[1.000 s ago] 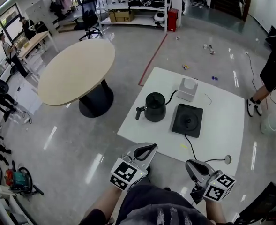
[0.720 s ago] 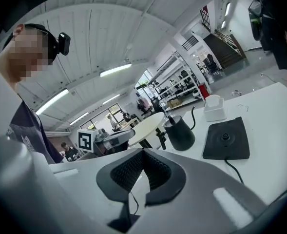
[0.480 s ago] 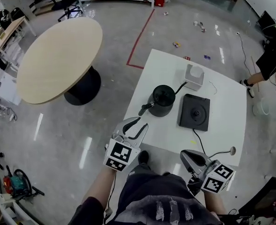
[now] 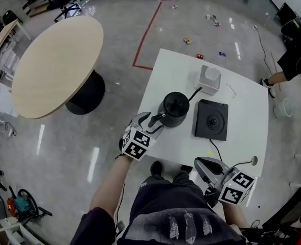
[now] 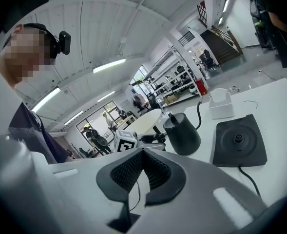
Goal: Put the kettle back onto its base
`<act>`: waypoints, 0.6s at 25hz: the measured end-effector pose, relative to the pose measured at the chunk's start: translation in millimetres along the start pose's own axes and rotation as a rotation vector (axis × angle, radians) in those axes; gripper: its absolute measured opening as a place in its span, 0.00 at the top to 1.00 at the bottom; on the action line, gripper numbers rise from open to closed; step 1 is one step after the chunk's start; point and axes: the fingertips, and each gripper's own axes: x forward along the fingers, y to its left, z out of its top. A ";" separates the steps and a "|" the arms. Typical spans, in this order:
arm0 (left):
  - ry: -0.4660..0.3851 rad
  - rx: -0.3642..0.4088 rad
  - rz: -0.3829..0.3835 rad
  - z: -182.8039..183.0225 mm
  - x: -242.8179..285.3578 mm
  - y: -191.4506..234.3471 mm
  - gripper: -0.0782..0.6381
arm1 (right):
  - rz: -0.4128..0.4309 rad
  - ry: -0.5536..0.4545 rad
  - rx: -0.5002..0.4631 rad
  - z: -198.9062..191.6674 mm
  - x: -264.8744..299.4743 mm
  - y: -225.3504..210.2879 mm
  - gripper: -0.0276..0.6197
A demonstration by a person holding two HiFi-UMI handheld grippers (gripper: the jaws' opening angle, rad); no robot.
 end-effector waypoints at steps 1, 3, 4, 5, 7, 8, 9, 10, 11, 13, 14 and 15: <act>0.008 -0.017 -0.011 -1.1 5.9 1.1 0.50 | 0.004 -0.001 0.000 2.1 -0.1 -1.4 0.95; 0.027 -0.036 -0.022 -3.2 14.8 2.8 0.50 | 0.008 -0.004 0.000 6.4 -1.6 -3.6 0.95; 0.033 -0.036 -0.026 -3.6 17.9 3.6 0.51 | 0.010 -0.007 -0.003 9.0 -2.7 -4.9 0.95; 0.036 -0.033 -0.030 -3.4 20.4 4.5 0.53 | 0.010 -0.011 -0.005 11.7 -3.9 -7.0 0.95; 0.037 -0.026 -0.052 -2.2 23.9 4.1 0.57 | 0.005 -0.019 -0.004 15.8 -7.8 -13.8 0.95; 0.036 -0.025 -0.072 -1.9 24.9 2.1 0.60 | 0.000 -0.023 0.001 16.5 -10.6 -18.1 0.95; 0.035 -0.021 -0.095 -1.9 25.6 -0.7 0.62 | -0.005 -0.025 0.008 16.4 -13.6 -22.5 0.95; 0.035 -0.010 -0.116 -1.9 26.3 -3.3 0.68 | -0.011 -0.027 0.015 16.1 -16.4 -26.8 0.95; 0.035 0.005 -0.131 -1.5 27.3 -5.0 0.71 | -0.018 -0.029 0.021 16.2 -18.8 -30.7 0.95; 0.034 0.019 -0.150 0.3 29.3 -6.0 0.79 | -0.026 -0.033 0.026 18.1 -22.3 -36.0 0.95; 0.033 0.013 -0.158 1.1 29.6 -6.0 0.79 | -0.028 -0.035 0.027 19.3 -23.2 -37.4 0.95; 0.033 0.003 -0.163 1.1 29.4 -6.3 0.79 | -0.027 -0.036 0.027 20.3 -23.6 -38.4 0.95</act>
